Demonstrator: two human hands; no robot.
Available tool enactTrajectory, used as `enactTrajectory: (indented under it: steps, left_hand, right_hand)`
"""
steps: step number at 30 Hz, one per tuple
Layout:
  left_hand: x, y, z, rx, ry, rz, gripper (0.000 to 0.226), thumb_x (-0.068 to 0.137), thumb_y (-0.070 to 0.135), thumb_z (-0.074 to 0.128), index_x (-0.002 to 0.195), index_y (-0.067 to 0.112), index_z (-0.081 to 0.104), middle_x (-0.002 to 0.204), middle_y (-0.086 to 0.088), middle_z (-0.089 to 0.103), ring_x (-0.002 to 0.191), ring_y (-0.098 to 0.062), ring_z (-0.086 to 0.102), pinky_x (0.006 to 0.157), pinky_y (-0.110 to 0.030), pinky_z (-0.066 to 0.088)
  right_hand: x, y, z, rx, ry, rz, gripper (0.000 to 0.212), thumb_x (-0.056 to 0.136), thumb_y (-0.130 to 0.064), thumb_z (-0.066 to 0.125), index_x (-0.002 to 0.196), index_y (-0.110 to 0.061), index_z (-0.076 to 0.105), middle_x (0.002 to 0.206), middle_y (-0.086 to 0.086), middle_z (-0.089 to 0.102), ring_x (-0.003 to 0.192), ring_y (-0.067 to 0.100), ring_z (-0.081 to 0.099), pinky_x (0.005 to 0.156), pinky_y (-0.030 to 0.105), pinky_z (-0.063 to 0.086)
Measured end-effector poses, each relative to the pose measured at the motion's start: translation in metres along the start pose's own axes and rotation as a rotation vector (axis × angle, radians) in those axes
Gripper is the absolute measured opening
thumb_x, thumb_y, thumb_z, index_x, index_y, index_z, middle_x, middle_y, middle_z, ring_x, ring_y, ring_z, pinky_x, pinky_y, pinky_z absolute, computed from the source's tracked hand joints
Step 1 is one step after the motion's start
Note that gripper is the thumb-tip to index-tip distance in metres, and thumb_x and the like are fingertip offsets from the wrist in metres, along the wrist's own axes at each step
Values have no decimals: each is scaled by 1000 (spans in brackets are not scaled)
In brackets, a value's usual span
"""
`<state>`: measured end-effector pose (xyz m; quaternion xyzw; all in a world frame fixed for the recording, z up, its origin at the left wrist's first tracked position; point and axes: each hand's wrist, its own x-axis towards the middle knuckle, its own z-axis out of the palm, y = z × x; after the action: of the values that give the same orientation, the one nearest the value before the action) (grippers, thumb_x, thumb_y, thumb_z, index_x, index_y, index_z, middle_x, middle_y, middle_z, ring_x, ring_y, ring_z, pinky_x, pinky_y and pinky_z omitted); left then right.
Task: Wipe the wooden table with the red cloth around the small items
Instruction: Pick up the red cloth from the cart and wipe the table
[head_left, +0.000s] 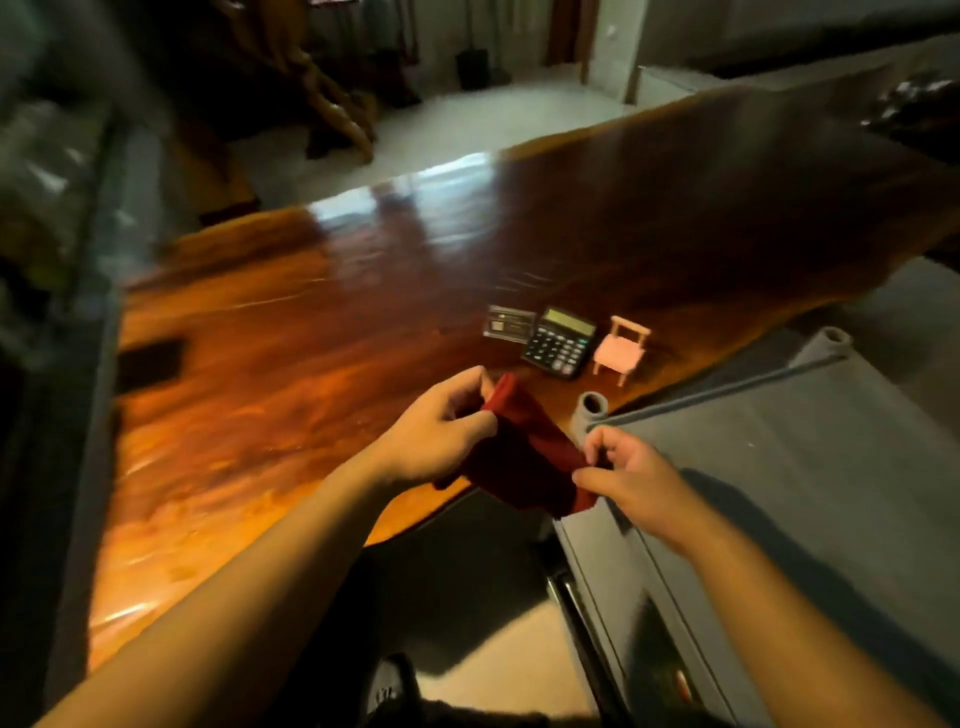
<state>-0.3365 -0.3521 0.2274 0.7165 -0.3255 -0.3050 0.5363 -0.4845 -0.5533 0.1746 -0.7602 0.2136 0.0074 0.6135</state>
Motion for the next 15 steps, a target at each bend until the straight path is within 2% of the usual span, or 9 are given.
enactTrajectory:
  steps: [3,5,8,11,13,15]
  left_hand:
    - [-37,-16,-34,-26,134,-38,13,79,7,55,79,18,49,71,3,51,64,-11,49,60,-28,40]
    - [-59,-28,-52,-57,207,-61,16,81,3,54,80,17,48,69,5,52,58,-7,47,53,-20,38]
    - [-85,-43,-73,-59,284,-110,16,90,-9,52,84,5,48,75,-10,55,54,-8,49,49,-17,39]
    - [-112,-64,-100,-92,350,-133,12,93,-12,51,88,-1,48,74,-16,55,46,-6,49,42,-13,37]
    - [-127,-80,-118,-123,393,-149,11,94,-11,53,89,-2,49,73,-14,53,53,-11,50,48,-19,38]
    - [-141,-99,-140,-156,392,-160,11,93,-14,52,90,-4,49,74,-10,54,62,-13,52,57,-25,42]
  right_hand:
    - [18,-23,42,64,-238,12,37,86,4,64,108,-26,62,102,5,76,95,20,74,79,32,61]
    - [29,-33,74,8,-366,2,38,90,2,63,119,-23,64,106,6,76,100,19,73,84,34,60]
    - [39,-41,115,-74,-414,-13,23,89,-3,70,112,-8,69,104,17,75,99,27,71,87,37,57]
    - [54,-44,153,-49,-467,-14,27,86,-3,75,108,4,62,98,16,74,92,24,73,81,32,58]
    - [65,-46,175,-58,-497,-4,30,84,-3,77,104,6,58,93,17,72,90,24,70,83,36,57]
    - [77,-48,197,-93,-537,19,30,83,-5,79,103,4,58,98,20,73,93,27,71,85,38,58]
